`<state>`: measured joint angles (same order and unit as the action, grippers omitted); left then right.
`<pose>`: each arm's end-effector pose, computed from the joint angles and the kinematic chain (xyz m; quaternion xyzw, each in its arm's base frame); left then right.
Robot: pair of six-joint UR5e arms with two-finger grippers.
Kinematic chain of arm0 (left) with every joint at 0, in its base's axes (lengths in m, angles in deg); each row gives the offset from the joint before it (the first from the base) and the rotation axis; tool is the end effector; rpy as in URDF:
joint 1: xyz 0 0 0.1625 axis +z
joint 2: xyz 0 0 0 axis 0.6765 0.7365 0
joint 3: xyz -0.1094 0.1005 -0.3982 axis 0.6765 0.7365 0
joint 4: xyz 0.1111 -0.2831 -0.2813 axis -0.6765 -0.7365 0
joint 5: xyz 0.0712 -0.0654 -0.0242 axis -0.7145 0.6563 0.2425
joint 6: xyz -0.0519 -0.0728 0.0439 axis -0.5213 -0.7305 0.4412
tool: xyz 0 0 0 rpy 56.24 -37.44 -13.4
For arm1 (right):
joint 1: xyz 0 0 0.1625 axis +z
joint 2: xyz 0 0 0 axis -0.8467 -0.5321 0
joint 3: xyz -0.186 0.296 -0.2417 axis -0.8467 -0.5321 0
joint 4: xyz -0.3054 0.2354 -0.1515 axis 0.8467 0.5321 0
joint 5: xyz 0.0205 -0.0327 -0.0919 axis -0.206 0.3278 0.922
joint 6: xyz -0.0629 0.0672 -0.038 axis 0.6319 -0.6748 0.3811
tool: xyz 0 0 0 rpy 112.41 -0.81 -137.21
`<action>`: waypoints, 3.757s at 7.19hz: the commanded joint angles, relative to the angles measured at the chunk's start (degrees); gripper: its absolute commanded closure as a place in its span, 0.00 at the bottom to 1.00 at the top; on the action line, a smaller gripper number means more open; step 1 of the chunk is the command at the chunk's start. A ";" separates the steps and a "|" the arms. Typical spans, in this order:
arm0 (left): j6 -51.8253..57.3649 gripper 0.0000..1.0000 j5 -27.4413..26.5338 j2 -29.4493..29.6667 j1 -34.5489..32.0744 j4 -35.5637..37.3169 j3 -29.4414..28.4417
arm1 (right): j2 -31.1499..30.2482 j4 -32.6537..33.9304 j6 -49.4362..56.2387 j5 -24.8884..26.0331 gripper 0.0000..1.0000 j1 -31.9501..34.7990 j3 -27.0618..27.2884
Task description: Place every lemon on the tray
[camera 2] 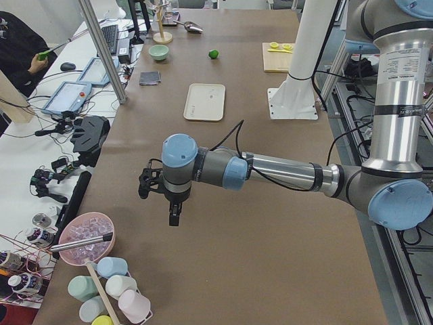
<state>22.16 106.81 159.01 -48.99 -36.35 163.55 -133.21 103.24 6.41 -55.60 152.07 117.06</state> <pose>-0.0778 -0.4954 0.5780 0.0785 0.3775 -0.0471 0.9215 0.0929 -0.4118 0.6187 -0.0058 -0.3894 -0.0223 0.9208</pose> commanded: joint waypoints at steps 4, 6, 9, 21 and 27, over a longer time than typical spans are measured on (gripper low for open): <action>-0.07 0.02 0.09 -0.16 0.15 -0.18 -0.21 | 0.56 0.00 -0.19 0.12 0.00 -0.09 0.08; -0.07 0.02 0.18 -0.16 0.15 -0.26 -0.56 | 0.65 -0.17 -0.19 0.12 0.00 -0.09 0.17; 0.45 0.02 0.53 0.36 0.24 -1.75 -0.04 | 2.58 -2.88 -0.01 -0.32 0.00 -1.66 0.17; -4.62 0.02 0.01 5.11 10.67 -13.96 -2.06 | 11.46 -41.17 -39.57 5.00 0.00 -35.11 -5.28; -7.54 0.02 0.09 8.62 18.51 -29.71 -11.37 | 11.81 -43.94 -45.27 10.05 0.00 -42.61 -9.14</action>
<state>14.59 106.87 167.06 -31.21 -65.51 152.84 -121.56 59.32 -38.85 -45.96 110.81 109.12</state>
